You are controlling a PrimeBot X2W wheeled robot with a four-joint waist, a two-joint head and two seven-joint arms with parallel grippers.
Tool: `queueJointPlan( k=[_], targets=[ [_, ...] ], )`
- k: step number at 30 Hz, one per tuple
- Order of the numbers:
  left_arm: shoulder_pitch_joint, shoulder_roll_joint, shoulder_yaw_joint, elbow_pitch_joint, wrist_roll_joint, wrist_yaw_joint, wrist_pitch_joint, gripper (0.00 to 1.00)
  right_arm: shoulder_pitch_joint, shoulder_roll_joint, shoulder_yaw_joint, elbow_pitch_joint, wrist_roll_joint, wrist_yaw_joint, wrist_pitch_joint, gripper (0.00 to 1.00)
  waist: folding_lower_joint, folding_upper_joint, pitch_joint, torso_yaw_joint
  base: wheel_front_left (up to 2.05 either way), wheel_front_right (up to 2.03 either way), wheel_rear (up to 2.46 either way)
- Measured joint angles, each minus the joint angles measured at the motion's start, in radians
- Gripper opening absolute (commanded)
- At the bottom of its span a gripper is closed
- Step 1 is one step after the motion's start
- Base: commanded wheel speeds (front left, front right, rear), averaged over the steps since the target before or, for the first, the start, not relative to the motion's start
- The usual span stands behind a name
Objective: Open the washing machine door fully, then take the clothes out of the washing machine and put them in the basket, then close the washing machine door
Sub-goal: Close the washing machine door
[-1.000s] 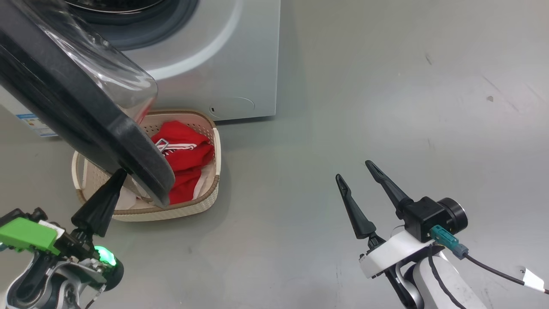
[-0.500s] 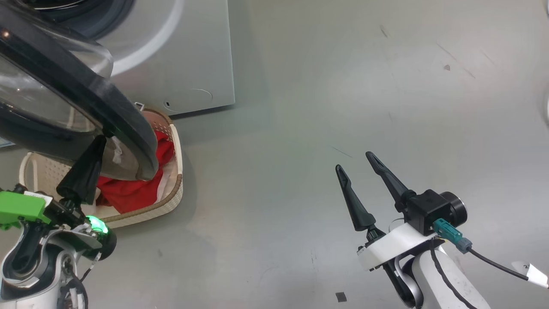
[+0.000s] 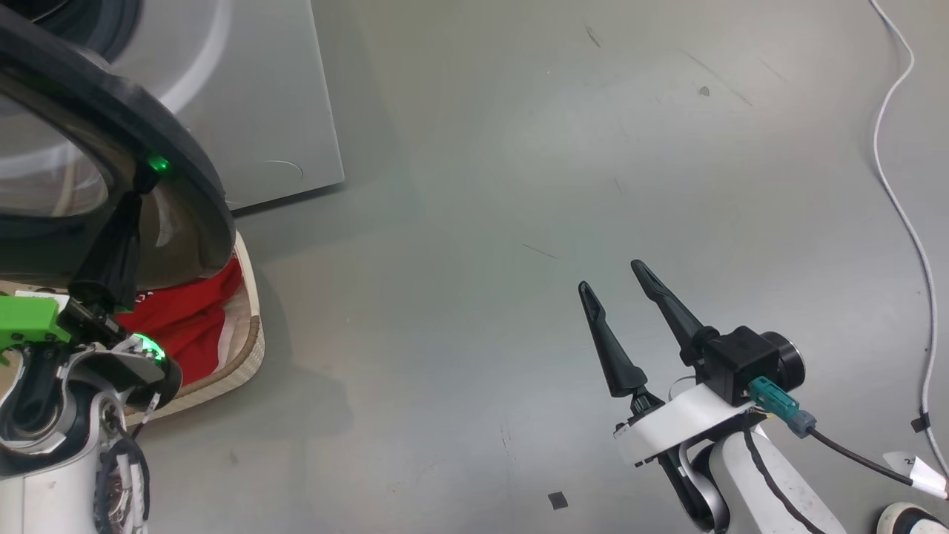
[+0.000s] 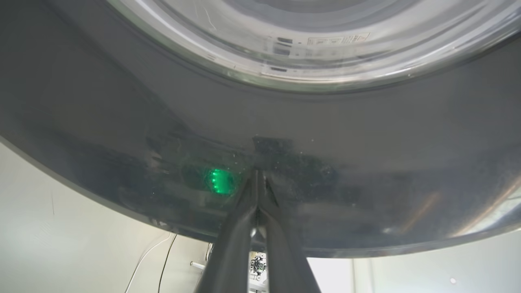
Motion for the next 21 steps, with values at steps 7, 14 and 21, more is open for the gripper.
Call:
queueJointPlan(
  k=[7,14,21],
  targets=[
    [-0.043,-0.014,-0.014,0.035,0.008,-0.013,-0.033,0.00,0.000,0.001,-0.007,-0.006,0.005,-0.010,0.000,1.00,0.0000,0.0000,0.005,-0.020,0.00,0.00,0.00],
    [-0.046,-0.021,-0.037,0.085,0.015,-0.037,-0.036,0.00,0.000,0.003,-0.031,-0.008,0.005,-0.026,0.000,1.00,0.0000,0.0000,-0.009,-0.006,0.00,0.00,0.00],
    [-0.030,-0.019,-0.122,0.118,0.090,-0.084,-0.003,0.00,0.001,0.004,-0.062,-0.007,0.000,-0.026,0.000,1.00,0.0000,0.0000,-0.037,0.029,0.00,0.00,0.00]
  ],
)
